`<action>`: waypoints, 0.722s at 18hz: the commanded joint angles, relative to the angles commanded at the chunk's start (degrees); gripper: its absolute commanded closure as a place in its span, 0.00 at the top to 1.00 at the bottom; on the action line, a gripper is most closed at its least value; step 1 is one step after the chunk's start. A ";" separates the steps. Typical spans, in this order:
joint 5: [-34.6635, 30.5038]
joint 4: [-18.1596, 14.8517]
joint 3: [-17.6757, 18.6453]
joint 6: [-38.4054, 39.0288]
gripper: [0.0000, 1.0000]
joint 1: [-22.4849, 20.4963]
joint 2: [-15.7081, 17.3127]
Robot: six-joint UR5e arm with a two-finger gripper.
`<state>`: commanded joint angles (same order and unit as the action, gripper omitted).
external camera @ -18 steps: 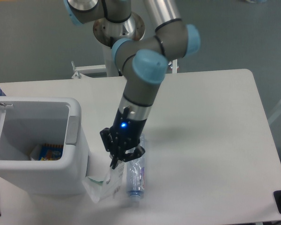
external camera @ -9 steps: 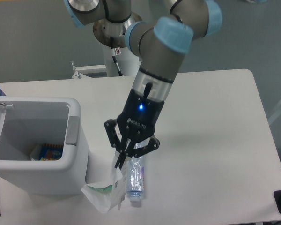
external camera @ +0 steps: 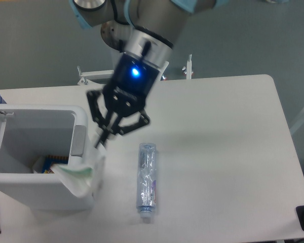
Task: Place the trash in the trash can
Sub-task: 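Lift the paper packet and carry it over the white trash bin, then open the gripper to drop the paper packet into the bin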
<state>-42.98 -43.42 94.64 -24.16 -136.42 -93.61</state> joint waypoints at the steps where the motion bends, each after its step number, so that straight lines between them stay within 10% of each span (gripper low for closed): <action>1: 0.00 0.00 1.41 -0.27 0.00 0.97 0.62; 8: -0.09 0.26 4.67 -0.44 0.00 6.33 0.54; 13: 0.00 0.35 4.15 -0.27 0.63 6.69 0.27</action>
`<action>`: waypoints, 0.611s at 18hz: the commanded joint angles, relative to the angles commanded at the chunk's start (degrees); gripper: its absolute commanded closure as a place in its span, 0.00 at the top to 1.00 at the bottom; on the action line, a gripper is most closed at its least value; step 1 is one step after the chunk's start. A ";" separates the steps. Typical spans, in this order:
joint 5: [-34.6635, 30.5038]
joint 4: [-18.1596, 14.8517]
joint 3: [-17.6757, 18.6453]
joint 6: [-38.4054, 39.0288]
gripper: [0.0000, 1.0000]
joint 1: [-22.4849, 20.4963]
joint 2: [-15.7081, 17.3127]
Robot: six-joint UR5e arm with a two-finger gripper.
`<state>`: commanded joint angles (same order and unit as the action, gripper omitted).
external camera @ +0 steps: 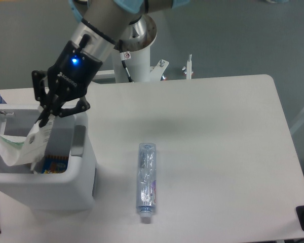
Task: Place the trash in the trash can
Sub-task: 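Open the gripper to drop the paper packet into the bin, then move the open gripper back over the clear plastic bottle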
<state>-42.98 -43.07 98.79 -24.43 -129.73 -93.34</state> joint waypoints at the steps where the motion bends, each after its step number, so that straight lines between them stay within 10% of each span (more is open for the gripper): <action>1: 0.00 0.00 -0.17 -0.09 0.69 0.00 0.00; 7: -0.09 -0.09 -3.68 1.22 0.98 -1.57 -1.05; 11: -0.61 -0.18 -11.67 12.55 1.00 -5.18 -6.49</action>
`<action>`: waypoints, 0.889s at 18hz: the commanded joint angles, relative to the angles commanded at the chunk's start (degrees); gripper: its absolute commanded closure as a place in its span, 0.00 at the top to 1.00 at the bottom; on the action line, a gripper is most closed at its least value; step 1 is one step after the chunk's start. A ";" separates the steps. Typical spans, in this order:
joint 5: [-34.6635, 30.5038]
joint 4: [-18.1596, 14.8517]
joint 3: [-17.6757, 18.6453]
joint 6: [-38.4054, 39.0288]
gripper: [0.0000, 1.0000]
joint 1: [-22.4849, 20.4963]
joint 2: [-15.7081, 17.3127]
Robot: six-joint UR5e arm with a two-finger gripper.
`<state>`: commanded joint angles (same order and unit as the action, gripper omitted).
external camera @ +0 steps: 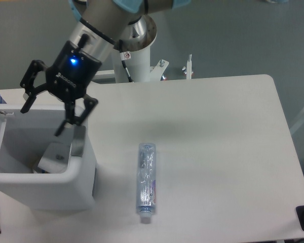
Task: Place the trash in the trash can
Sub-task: 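Move the open gripper back over the clear plastic bottle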
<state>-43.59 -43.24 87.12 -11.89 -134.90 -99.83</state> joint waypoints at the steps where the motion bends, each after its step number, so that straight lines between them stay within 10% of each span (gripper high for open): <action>1: -0.44 -0.17 -1.50 0.72 1.00 -0.62 -1.15; 16: -21.35 -3.25 -4.07 -4.88 1.00 -5.63 -13.19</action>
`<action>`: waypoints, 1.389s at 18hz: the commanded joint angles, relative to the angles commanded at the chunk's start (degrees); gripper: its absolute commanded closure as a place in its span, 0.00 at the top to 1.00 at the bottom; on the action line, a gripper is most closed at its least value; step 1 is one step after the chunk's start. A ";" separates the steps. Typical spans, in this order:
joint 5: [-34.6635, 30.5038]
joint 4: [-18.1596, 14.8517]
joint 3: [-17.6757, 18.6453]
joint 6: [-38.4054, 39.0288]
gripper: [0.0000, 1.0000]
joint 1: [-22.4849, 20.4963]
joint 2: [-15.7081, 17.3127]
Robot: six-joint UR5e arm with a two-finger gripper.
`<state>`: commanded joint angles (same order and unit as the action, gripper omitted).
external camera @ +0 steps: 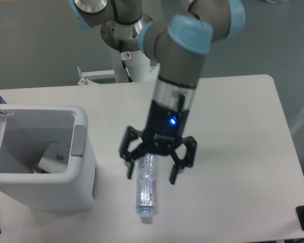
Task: Place the trash in the trash can
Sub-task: 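Move the open gripper back over the clear plastic bottle, then lower the gripper around the bottle's cap end and close on it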
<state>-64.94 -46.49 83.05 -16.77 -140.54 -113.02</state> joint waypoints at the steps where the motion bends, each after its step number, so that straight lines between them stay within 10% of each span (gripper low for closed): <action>1: -0.79 -0.26 0.18 -1.59 1.00 0.00 -1.23; 25: -15.92 -0.26 2.99 -6.70 1.00 7.29 -13.19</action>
<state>-80.86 -46.76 86.04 -23.47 -133.24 -126.21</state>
